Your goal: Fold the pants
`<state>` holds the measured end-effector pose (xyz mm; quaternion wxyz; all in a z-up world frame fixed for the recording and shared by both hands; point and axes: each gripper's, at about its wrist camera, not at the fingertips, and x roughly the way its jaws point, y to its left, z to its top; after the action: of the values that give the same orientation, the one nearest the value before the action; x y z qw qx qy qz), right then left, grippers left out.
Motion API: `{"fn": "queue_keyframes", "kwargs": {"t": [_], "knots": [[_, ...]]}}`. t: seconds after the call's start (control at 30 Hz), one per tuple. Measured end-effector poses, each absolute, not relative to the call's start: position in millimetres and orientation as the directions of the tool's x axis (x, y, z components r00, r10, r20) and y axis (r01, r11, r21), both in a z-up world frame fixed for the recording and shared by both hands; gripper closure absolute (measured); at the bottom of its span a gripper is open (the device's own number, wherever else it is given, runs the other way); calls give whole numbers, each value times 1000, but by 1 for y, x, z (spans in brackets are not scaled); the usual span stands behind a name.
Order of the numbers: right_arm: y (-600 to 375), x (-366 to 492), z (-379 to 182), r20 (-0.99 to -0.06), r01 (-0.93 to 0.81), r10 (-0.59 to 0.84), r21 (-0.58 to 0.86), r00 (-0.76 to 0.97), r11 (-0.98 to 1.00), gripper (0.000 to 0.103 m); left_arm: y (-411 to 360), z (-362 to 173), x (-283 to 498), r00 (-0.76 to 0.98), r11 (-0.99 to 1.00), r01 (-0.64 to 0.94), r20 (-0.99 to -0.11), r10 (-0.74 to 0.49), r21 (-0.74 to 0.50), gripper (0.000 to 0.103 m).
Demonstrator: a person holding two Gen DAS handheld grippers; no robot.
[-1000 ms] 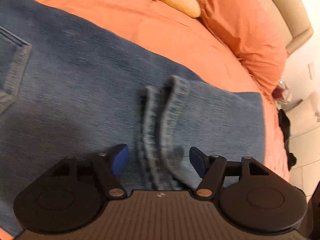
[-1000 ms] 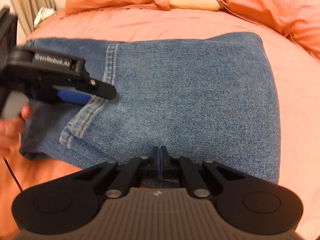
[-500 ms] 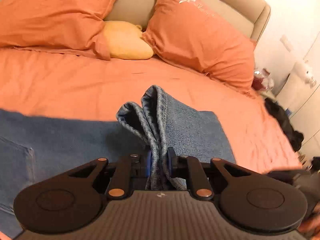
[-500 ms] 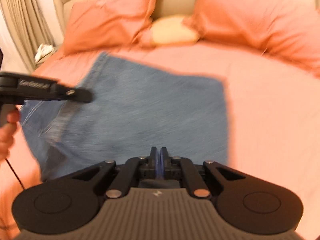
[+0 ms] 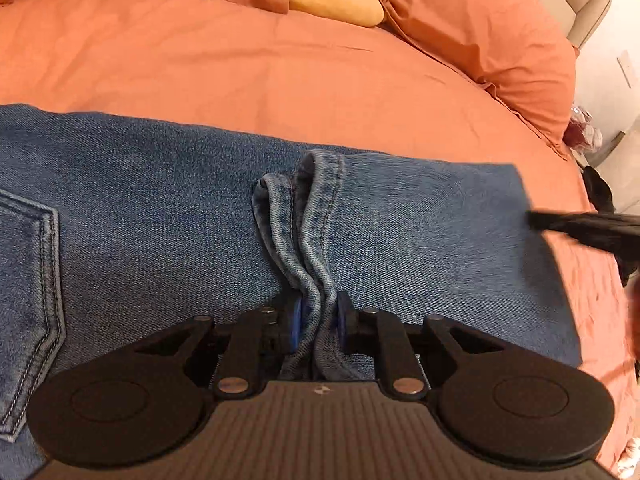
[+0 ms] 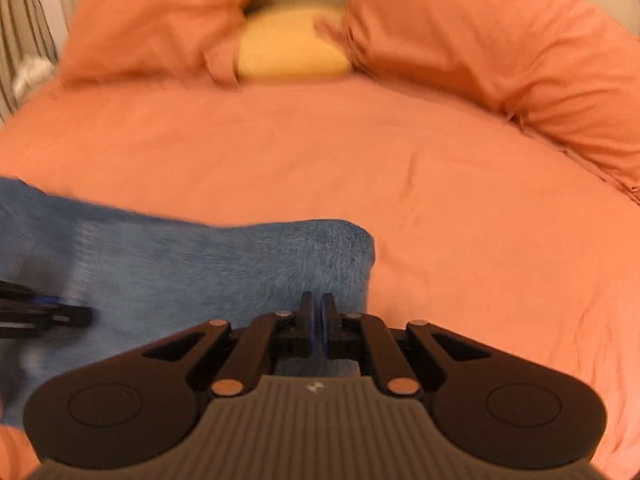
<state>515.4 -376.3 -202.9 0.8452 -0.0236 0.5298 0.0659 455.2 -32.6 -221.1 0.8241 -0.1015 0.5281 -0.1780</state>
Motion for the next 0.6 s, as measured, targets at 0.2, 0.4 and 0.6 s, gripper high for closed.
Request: {"fn": "queue_keyframes", "kwargs": {"t": [0.2,0.4,0.6], "knots": [[-375,528,-218,-924,-136,48,-4,378,991,103,-28,-224,463,349,905,207,-837,-423,-371,83],[-382,529,-166,-882,-145,89,23,464,989,103,-46,-215,467,330,920,279,-872,-360,-275,82],[-377,550,-220,-911,-39,18,3,412,999,103,-61,-215,474,309,932,279,-897,-317,-233,81]]}}
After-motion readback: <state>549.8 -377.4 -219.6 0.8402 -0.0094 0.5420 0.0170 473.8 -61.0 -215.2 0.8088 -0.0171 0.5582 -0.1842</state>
